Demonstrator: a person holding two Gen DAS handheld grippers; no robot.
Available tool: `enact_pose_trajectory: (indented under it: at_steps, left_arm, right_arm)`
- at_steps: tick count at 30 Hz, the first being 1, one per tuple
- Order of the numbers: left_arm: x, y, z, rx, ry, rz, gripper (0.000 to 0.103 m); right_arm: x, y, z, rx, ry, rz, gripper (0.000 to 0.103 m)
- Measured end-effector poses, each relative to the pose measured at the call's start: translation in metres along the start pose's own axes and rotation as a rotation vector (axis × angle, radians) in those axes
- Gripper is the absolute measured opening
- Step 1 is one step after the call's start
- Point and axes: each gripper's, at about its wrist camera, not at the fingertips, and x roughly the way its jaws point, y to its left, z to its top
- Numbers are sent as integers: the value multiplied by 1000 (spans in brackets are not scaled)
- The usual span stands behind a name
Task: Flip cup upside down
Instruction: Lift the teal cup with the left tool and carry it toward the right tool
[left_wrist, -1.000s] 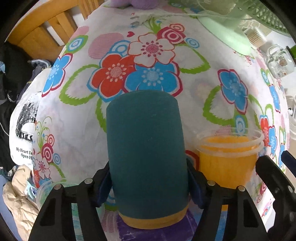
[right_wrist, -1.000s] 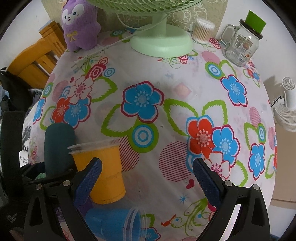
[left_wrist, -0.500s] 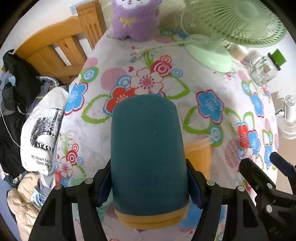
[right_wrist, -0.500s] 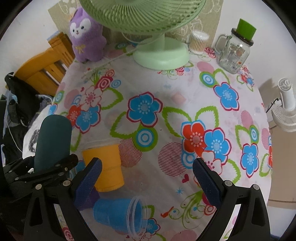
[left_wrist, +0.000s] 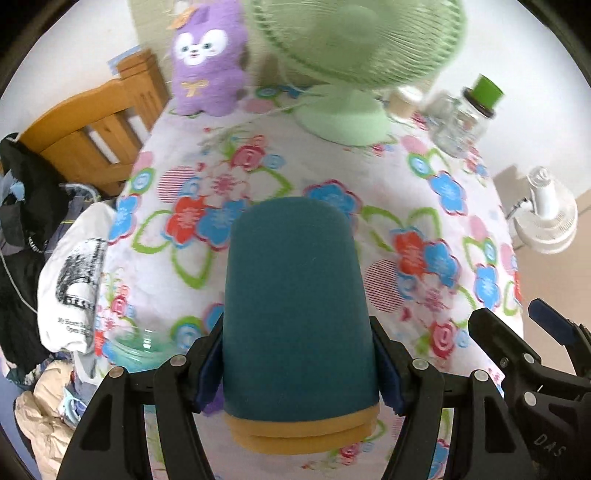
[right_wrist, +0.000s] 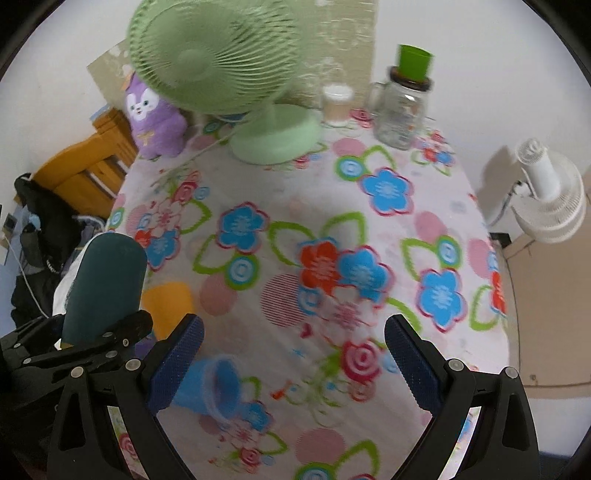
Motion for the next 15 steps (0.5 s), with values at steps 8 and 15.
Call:
enact_pose_trajectory:
  at_steps: [8, 15]
  left_arm:
    - [16, -60, -19, 55, 29, -61, 69]
    - [45, -101, -34, 77, 71, -94, 69]
  right_arm:
    - [-9, -63, -24, 58, 20, -60, 100]
    - [-1, -111, -41, 105, 51, -106, 100]
